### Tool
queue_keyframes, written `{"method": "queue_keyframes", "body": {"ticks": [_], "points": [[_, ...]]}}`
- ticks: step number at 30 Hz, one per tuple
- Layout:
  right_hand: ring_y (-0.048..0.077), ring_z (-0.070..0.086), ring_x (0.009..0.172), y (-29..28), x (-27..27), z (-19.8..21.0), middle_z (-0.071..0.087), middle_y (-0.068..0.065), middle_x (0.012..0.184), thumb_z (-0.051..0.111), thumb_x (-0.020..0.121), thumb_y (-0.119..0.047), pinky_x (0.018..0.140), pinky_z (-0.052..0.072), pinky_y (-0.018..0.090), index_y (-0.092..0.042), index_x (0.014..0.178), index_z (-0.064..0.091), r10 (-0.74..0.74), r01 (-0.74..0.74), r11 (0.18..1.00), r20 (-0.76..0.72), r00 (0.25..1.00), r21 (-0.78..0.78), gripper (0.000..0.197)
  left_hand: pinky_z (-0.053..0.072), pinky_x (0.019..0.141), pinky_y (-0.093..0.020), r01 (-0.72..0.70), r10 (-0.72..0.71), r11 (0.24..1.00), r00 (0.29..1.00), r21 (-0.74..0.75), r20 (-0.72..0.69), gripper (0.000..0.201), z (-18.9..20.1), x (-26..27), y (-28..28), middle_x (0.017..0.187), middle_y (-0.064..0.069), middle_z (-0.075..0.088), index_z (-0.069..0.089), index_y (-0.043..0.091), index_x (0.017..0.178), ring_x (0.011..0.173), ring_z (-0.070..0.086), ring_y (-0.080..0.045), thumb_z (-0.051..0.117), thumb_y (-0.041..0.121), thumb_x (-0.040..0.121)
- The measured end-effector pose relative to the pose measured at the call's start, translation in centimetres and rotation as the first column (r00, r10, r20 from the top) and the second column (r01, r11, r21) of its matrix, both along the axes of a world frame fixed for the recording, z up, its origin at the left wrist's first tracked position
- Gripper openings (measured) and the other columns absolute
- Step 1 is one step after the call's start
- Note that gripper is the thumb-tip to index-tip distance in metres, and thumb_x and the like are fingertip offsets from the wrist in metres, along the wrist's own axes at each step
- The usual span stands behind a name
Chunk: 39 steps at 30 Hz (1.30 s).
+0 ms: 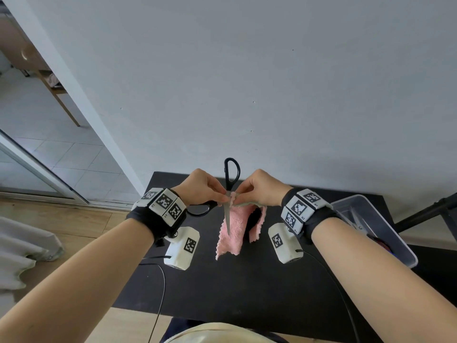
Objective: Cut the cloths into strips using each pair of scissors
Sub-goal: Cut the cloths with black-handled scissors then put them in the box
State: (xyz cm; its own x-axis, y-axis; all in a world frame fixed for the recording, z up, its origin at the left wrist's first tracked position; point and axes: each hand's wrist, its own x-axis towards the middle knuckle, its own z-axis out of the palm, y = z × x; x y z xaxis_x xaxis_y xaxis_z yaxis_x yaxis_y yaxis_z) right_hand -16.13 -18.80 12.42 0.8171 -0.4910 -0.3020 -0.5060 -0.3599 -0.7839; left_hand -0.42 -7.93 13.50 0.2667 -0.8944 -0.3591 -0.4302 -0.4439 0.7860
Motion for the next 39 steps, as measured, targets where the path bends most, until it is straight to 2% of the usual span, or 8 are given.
{"method": "queue_keyframes", "body": {"ticks": [3,8,12,18,23,30,35,39], "points": [[-0.001,0.057,0.067,-0.6,-0.9,-0.1,0.069,-0.005,0.075,0.078,0.076,-0.021,0.067,0.045,0.012,-0.011,0.090,0.077,0.008,-0.008,1.000,-0.029,1.000,-0.009,0.017,0.045,0.058,-0.006,0.017,-0.019,1.000,0.999,0.026,0.050,0.006,-0.1,0.3,0.0,0.055,0.007,0.067,0.072,0.011,0.073,0.051,0.056,0.004,0.079,0.009,0.074],[0.004,0.058,0.069,-3.6,-4.9,-0.7,0.068,-0.006,0.073,0.078,0.076,-0.021,0.059,0.042,0.004,-0.009,0.090,0.077,-0.083,0.076,0.993,-0.084,0.993,-0.086,0.018,0.049,0.072,-0.024,-0.046,0.033,0.996,0.987,0.078,0.159,0.005,0.1,3.3,1.4,0.069,-0.006,0.067,0.074,0.009,0.074,0.067,0.057,-0.013,0.078,0.010,0.073],[-0.006,0.061,0.064,-4.8,-6.9,-0.9,0.070,-0.006,0.076,0.078,0.076,-0.016,0.063,0.045,0.002,-0.007,0.090,0.076,-0.251,0.251,0.968,0.027,0.968,-0.006,0.017,0.047,0.064,-0.019,-0.136,0.126,0.989,0.982,0.064,0.143,0.008,0.1,5.2,2.4,0.073,-0.008,0.067,0.074,0.016,0.069,0.067,0.056,-0.015,0.080,0.013,0.072],[-0.013,0.063,0.069,-3.4,-4.4,-0.6,0.070,-0.020,0.068,0.077,0.077,-0.015,0.069,0.044,0.001,-0.010,0.092,0.076,-0.305,0.293,0.952,0.177,0.936,0.093,0.016,0.047,0.063,-0.016,-0.037,0.031,0.996,0.997,0.085,0.072,0.006,0.7,2.7,1.3,0.062,0.002,0.068,0.075,0.007,0.075,0.063,0.056,-0.010,0.080,0.010,0.073],[-0.010,0.064,0.070,-1.0,-1.7,0.3,0.070,-0.020,0.068,0.077,0.078,-0.017,0.068,0.045,0.005,-0.013,0.089,0.077,-0.177,0.164,0.983,0.204,0.963,0.083,0.012,0.044,0.067,-0.023,0.029,-0.032,0.997,0.999,0.071,0.036,0.007,1.0,0.8,0.2,0.072,-0.009,0.068,0.076,0.006,0.073,0.068,0.053,-0.015,0.080,0.011,0.071],[-0.009,0.055,0.055,0.8,-0.1,0.1,0.067,-0.019,0.059,0.080,0.074,-0.020,0.056,0.041,0.008,-0.014,0.086,0.078,-0.009,0.006,0.999,0.066,0.998,0.049,0.013,0.046,0.065,-0.012,0.067,-0.068,0.997,0.997,0.033,0.048,0.010,0.7,-0.2,-0.1,0.063,0.000,0.069,0.076,0.004,0.077,0.063,0.056,-0.003,0.080,0.011,0.071],[0.002,0.061,0.071,0.8,-0.6,0.0,0.069,-0.012,0.076,0.078,0.077,-0.023,0.069,0.050,0.019,-0.014,0.094,0.076,0.057,-0.057,0.998,-0.001,0.998,0.013,0.019,0.048,0.065,-0.009,0.053,-0.055,0.998,0.997,0.035,0.049,0.012,0.3,0.2,0.4,0.064,-0.001,0.070,0.075,0.006,0.082,0.057,0.059,0.001,0.080,0.010,0.073],[-0.007,0.057,0.061,0.5,-1.0,-0.4,0.066,-0.014,0.070,0.075,0.079,-0.018,0.057,0.043,0.006,-0.013,0.093,0.076,0.043,-0.043,0.999,-0.013,0.999,0.027,0.015,0.047,0.067,-0.014,0.039,-0.042,0.998,0.997,0.057,0.058,0.008,0.5,0.8,0.9,0.062,0.000,0.069,0.074,0.008,0.082,0.054,0.058,0.001,0.078,0.009,0.075]]}}
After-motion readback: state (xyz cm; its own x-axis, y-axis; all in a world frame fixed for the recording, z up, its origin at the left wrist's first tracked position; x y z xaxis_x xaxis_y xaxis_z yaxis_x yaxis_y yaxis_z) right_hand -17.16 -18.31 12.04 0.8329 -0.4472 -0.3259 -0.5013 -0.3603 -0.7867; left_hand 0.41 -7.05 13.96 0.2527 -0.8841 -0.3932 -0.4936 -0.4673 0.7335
